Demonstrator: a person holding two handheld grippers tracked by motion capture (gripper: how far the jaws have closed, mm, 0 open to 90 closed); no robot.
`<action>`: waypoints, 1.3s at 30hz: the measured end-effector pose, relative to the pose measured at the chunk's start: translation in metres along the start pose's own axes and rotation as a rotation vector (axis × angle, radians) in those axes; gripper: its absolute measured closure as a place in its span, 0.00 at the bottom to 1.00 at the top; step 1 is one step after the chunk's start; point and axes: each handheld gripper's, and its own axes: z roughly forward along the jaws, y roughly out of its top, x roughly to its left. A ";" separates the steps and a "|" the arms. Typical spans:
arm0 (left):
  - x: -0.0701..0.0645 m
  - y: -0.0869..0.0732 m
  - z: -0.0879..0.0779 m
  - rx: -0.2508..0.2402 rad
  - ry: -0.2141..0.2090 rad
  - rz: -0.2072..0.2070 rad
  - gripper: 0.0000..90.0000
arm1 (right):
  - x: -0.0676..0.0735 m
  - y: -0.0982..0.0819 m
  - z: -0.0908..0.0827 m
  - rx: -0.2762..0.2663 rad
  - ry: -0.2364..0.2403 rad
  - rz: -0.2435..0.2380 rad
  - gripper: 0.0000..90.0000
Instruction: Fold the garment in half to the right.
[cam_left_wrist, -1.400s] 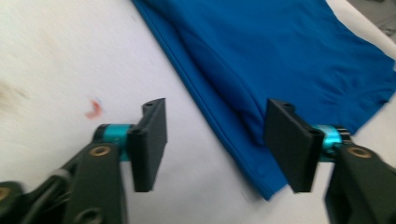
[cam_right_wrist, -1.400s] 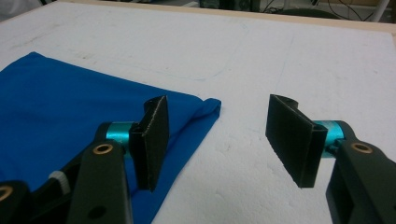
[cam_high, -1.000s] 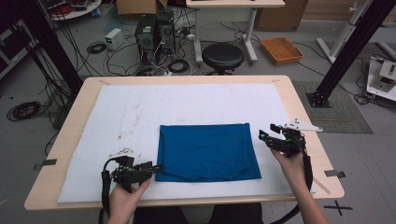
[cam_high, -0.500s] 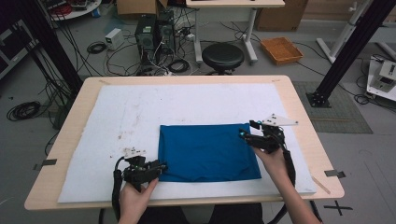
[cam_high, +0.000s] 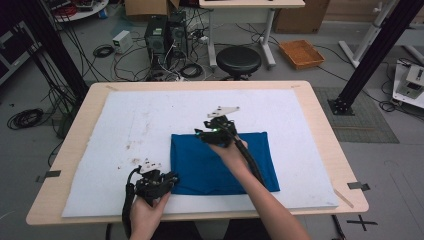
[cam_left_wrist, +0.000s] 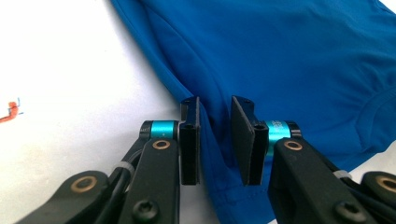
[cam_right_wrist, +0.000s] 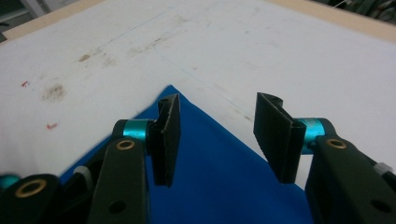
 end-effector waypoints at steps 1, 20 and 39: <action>0.000 0.000 0.000 0.000 -0.001 0.002 0.82 | 0.003 0.004 0.010 0.018 0.010 0.006 0.58; 0.001 0.000 0.001 -0.005 0.001 -0.002 0.84 | 0.029 0.034 0.074 0.100 0.013 -0.054 0.61; 0.000 0.000 0.001 -0.006 -0.002 0.001 0.88 | 0.038 0.039 0.082 0.134 0.031 -0.057 0.74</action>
